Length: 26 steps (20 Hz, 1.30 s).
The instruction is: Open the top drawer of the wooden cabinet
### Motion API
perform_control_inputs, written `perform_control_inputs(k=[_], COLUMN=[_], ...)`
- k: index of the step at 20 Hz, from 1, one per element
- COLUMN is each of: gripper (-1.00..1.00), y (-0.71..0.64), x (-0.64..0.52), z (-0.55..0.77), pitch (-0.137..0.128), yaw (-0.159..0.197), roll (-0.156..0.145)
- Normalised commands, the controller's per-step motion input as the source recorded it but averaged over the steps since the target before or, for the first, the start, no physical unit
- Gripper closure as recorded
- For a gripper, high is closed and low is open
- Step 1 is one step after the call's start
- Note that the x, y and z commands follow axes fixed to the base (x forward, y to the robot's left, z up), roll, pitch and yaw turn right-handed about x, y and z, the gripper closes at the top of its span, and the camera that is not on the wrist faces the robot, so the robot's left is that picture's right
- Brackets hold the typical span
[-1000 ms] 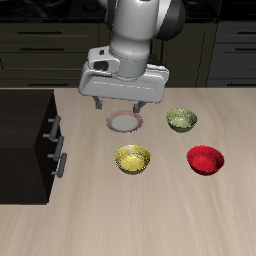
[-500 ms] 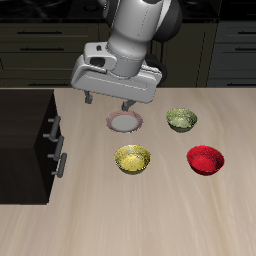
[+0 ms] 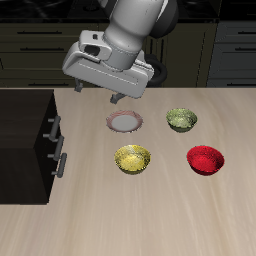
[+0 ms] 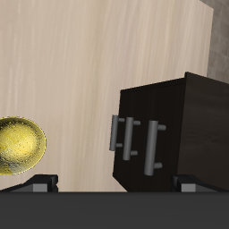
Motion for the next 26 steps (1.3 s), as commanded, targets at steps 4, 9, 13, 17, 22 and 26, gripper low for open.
perform_control_inputs(k=[4,9,13,17,22,26], gripper=[-1.0,-1.0,-1.0,-1.0,-1.0,-1.0], y=[-0.1,-0.22,-0.11,-0.14,-0.05,0.0], x=[-0.03,-0.09,-0.02,-0.07,0.03,0.01], z=[0.02,0.03,-0.01,-0.03,-0.11,-0.15], pitch=[0.009,-0.026,0.002,-0.022,0.01,0.005], yaw=[-0.024,-0.01,0.01,0.041,0.016,0.025], roll=[-0.056,-0.104,-0.035,-0.105,0.001,-0.005])
